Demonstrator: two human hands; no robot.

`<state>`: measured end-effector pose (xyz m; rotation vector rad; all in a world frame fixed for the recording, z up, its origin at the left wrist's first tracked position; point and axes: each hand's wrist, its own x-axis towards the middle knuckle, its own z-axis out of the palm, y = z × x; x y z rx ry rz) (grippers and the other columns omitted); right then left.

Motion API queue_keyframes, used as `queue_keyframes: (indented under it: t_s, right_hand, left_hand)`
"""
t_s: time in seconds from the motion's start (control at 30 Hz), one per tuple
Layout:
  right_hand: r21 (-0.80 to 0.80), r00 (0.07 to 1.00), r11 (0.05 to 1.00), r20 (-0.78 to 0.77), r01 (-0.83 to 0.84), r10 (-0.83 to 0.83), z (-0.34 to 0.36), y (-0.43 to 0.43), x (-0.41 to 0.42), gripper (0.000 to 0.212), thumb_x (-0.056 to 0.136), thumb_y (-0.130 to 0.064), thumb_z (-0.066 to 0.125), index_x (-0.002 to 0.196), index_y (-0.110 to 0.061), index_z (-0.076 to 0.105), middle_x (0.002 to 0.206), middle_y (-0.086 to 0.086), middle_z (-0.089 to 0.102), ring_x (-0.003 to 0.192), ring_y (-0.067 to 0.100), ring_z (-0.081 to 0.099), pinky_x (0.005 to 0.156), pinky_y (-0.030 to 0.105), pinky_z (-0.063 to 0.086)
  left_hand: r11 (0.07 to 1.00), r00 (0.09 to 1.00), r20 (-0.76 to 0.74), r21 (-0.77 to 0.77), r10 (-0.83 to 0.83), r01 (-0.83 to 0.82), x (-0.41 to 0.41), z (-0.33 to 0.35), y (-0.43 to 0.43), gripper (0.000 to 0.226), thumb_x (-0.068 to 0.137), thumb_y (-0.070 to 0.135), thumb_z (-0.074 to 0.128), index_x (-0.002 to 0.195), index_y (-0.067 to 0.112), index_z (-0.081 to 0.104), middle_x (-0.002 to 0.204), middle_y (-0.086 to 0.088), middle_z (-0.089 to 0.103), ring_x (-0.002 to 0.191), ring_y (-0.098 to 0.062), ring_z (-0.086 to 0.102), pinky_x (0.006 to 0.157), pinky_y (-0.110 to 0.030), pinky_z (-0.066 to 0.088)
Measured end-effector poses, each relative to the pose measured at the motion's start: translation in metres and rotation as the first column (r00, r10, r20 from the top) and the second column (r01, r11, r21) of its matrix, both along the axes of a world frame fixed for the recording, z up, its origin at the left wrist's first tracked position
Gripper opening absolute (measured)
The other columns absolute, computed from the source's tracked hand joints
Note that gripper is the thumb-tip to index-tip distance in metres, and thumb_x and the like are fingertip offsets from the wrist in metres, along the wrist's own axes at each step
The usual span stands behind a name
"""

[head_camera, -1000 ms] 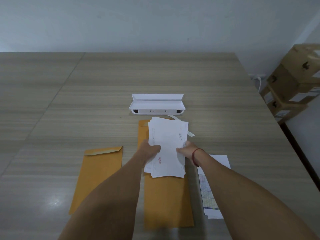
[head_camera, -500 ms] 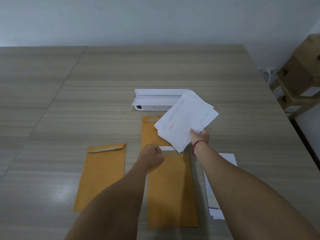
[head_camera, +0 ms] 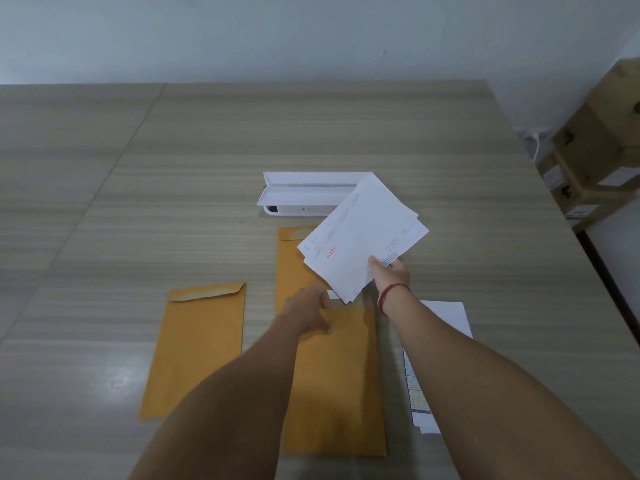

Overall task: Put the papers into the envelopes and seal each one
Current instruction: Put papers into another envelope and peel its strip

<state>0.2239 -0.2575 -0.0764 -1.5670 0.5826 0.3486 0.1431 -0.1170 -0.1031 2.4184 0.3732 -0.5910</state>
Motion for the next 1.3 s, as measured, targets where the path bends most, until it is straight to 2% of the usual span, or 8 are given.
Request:
queue_keyframes:
  t_s: [0.13, 0.27, 0.43, 0.6, 0.73, 0.93, 1.13, 1.3]
  right_hand:
    - [-0.025, 0.996, 0.996, -0.005, -0.084, 0.084, 0.0, -0.003, -0.003, 0.032, 0.093, -0.01, 0.056, 0.125, -0.007, 0.059, 0.126, 0.006, 0.063, 0.097, 0.015, 0.055, 0.083, 0.023, 0.043]
    - [-0.138, 0.962, 0.954, 0.017, -0.268, 0.273, -0.002, -0.013, -0.007, 0.027, 0.094, -0.006, 0.052, 0.12, -0.005, 0.06, 0.12, 0.009, 0.064, 0.097, 0.021, 0.059, 0.081, 0.026, 0.045]
    - [-0.258, 0.914, 0.886, 0.027, -0.386, 0.406, -0.01, -0.015, -0.004, 0.029, 0.094, -0.005, 0.046, 0.121, -0.007, 0.058, 0.113, 0.007, 0.061, 0.106, 0.026, 0.058, 0.085, 0.028, 0.045]
    - [-0.439, 0.775, 0.666, -0.126, -0.603, 0.619, -0.018, -0.007, -0.002, 0.031, 0.09, -0.021, 0.048, 0.119, -0.014, 0.056, 0.113, 0.004, 0.062, 0.109, 0.031, 0.057, 0.102, 0.047, 0.043]
    - [-0.48, 0.713, 0.571, -0.185, -0.666, 0.676, -0.023, -0.011, -0.004, 0.032, 0.088, -0.03, 0.052, 0.118, -0.019, 0.057, 0.121, 0.002, 0.064, 0.112, 0.03, 0.058, 0.102, 0.047, 0.043]
    - [-0.425, 0.808, 0.721, -0.041, -0.547, 0.588, -0.014, -0.011, -0.004, 0.02, 0.09, -0.034, 0.055, 0.106, -0.022, 0.056, 0.109, -0.001, 0.066, 0.102, 0.022, 0.062, 0.098, 0.045, 0.048]
    - [-0.491, 0.715, 0.581, -0.132, -0.649, 0.687, -0.016, -0.012, -0.005, 0.031, 0.087, -0.037, 0.058, 0.113, -0.02, 0.06, 0.113, 0.001, 0.068, 0.105, 0.026, 0.062, 0.097, 0.046, 0.049]
    - [-0.468, 0.765, 0.663, -0.047, -0.585, 0.642, -0.012, -0.004, 0.003, 0.032, 0.093, -0.024, 0.05, 0.124, -0.018, 0.052, 0.126, 0.002, 0.062, 0.114, 0.026, 0.058, 0.101, 0.046, 0.046]
  left_hand:
    - [0.989, 0.997, 0.0, -0.124, 0.08, -0.079, -0.001, -0.002, 0.003, 0.041, 0.059, 0.017, 0.085, 0.077, 0.03, 0.051, 0.091, 0.008, 0.047, 0.083, -0.011, 0.048, 0.072, -0.024, 0.046]
    - [0.97, 0.982, 0.056, -0.175, 0.18, -0.168, -0.002, -0.002, 0.005, 0.025, 0.066, 0.017, 0.077, 0.082, 0.022, 0.059, 0.091, 0.006, 0.048, 0.074, -0.005, 0.046, 0.06, -0.014, 0.037]
    - [0.971, 0.978, 0.097, -0.169, 0.185, -0.167, 0.001, 0.0, -0.003, 0.012, 0.075, 0.012, 0.071, 0.086, 0.014, 0.065, 0.092, 0.004, 0.056, 0.075, -0.006, 0.05, 0.064, -0.015, 0.041]
    - [0.98, 0.976, 0.143, -0.134, 0.166, -0.147, 0.005, -0.002, -0.007, 0.01, 0.084, 0.014, 0.068, 0.091, 0.007, 0.07, 0.103, -0.005, 0.067, 0.087, -0.012, 0.057, 0.077, -0.021, 0.046]
    - [0.98, 0.968, 0.174, -0.119, 0.179, -0.159, 0.004, -0.002, -0.007, 0.013, 0.088, 0.014, 0.066, 0.095, 0.005, 0.069, 0.105, -0.005, 0.065, 0.096, -0.017, 0.059, 0.08, -0.021, 0.045]
    - [0.979, 0.964, 0.199, -0.131, 0.178, -0.154, 0.003, -0.001, -0.005, 0.011, 0.089, 0.014, 0.063, 0.095, 0.006, 0.067, 0.106, -0.006, 0.065, 0.1, -0.02, 0.06, 0.084, -0.024, 0.047]
    - [0.982, 0.962, 0.211, -0.112, 0.172, -0.151, -0.001, -0.003, -0.002, 0.011, 0.089, 0.012, 0.062, 0.095, 0.004, 0.067, 0.102, -0.005, 0.064, 0.095, -0.018, 0.058, 0.082, -0.024, 0.046]
    - [0.984, 0.96, 0.228, -0.117, 0.16, -0.136, -0.004, -0.006, -0.002, 0.01, 0.09, 0.009, 0.06, 0.095, 0.003, 0.066, 0.104, -0.007, 0.065, 0.09, -0.012, 0.052, 0.079, -0.022, 0.042]
